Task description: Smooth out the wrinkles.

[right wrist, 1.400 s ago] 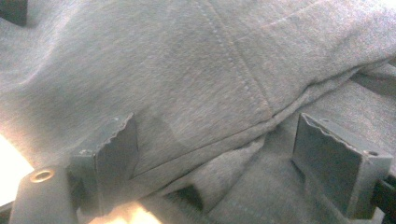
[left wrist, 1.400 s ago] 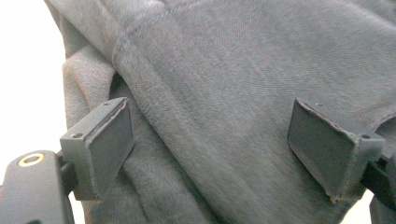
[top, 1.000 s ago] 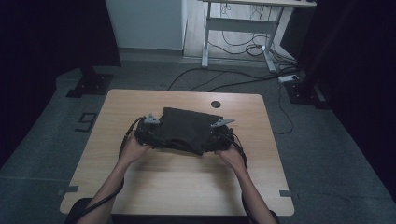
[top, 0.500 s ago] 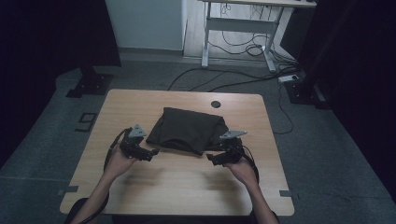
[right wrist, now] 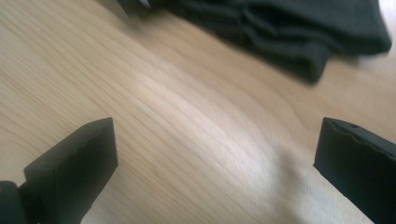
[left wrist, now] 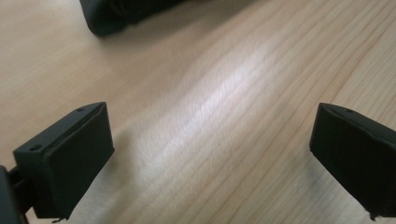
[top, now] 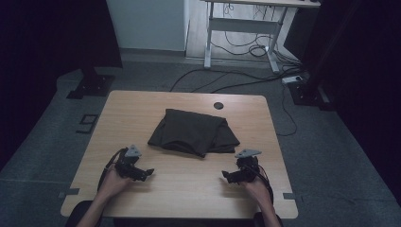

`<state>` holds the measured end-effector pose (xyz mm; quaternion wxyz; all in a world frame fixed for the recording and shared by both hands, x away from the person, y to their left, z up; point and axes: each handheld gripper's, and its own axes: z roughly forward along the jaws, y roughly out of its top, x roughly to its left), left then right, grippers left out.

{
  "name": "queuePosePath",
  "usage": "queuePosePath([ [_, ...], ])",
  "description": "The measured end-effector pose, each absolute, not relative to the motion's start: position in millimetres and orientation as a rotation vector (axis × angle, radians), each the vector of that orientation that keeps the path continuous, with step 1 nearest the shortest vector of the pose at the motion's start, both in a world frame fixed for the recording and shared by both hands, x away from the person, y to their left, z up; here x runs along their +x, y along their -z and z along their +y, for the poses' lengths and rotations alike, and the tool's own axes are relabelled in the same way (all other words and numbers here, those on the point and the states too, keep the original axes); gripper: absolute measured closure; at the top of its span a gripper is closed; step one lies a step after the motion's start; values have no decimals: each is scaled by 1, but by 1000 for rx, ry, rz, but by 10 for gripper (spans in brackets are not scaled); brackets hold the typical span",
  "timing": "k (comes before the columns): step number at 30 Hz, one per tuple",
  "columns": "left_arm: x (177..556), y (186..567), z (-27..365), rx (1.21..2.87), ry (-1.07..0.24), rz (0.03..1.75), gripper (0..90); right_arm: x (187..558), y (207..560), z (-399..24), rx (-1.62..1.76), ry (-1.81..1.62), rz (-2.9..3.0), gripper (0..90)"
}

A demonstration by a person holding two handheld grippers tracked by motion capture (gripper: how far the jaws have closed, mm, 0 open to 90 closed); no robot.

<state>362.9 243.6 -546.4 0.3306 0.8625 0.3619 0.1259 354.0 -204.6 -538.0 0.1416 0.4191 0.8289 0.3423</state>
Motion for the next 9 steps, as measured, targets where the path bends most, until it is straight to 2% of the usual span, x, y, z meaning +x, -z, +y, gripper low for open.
queuePosePath([
  [9,361,549,240,2258,-351,965,0,351,557,-207,1196,-980,2329,0],
])
